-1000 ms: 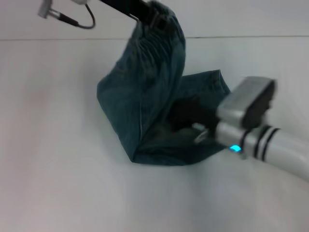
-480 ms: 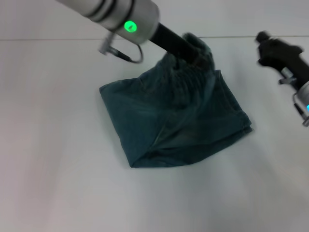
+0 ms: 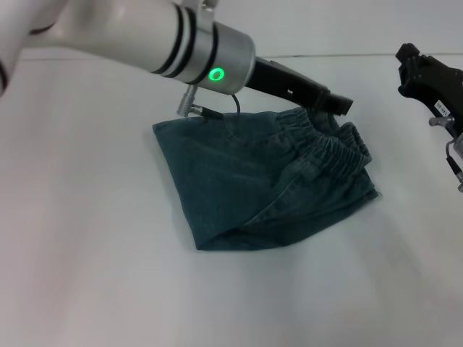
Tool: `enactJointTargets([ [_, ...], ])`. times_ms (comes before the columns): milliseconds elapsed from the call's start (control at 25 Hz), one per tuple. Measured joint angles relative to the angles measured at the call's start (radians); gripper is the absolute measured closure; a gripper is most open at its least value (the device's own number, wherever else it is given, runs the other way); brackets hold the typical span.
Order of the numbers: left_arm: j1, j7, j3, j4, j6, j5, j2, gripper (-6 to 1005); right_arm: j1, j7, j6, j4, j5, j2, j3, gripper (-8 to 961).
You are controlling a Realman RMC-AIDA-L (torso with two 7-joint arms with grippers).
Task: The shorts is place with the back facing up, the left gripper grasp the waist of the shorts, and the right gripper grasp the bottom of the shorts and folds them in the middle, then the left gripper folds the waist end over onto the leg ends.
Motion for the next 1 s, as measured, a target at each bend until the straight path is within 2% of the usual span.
enactJointTargets([
  [120,0.071,0.032,-0.022,0.035,0.015,-0.074,0.005,576,-0.002,0.081,-0.032,-0.027,-0.027,-0.002,-0.043,888],
  [160,0.140,0.068,-0.051,0.087,0.052,-0.123,0.006,535,-0.003,0.168,-0.091,-0.081,-0.065,-0.003,-0.107,886],
  [200,0.179,0.093,-0.071,0.113,0.081,-0.155,0.006,494,-0.003,0.168,-0.091,-0.081,-0.065,-0.003,-0.107,884],
  [280,0.253,0.144,-0.118,0.151,0.141,-0.212,0.006,412,-0.006,0.271,-0.168,-0.162,-0.109,-0.004,-0.184,879],
  [320,0.253,0.144,-0.118,0.151,0.141,-0.212,0.006,371,-0.008,0.331,-0.205,-0.212,-0.126,-0.004,-0.225,877],
  [520,0.421,0.278,-0.318,0.179,0.300,-0.276,0.012,152,-0.041,0.666,-0.360,-0.446,-0.171,-0.009,-0.405,865],
  [560,0.443,0.295,-0.349,0.176,0.317,-0.276,0.014,108,-0.055,0.712,-0.414,-0.498,-0.182,-0.011,-0.442,827],
  [680,0.516,0.350,-0.432,0.152,0.368,-0.277,0.029,96,-0.093,0.789,-0.566,-0.625,-0.225,-0.018,-0.500,714],
  [840,0.578,0.401,-0.488,0.129,0.440,-0.258,0.043,81,-0.127,0.858,-0.737,-0.789,-0.350,-0.031,-0.515,552],
  [1000,0.604,0.428,-0.515,0.127,0.506,-0.224,0.043,65,-0.156,0.875,-0.785,-0.875,-0.466,-0.039,-0.511,380],
])
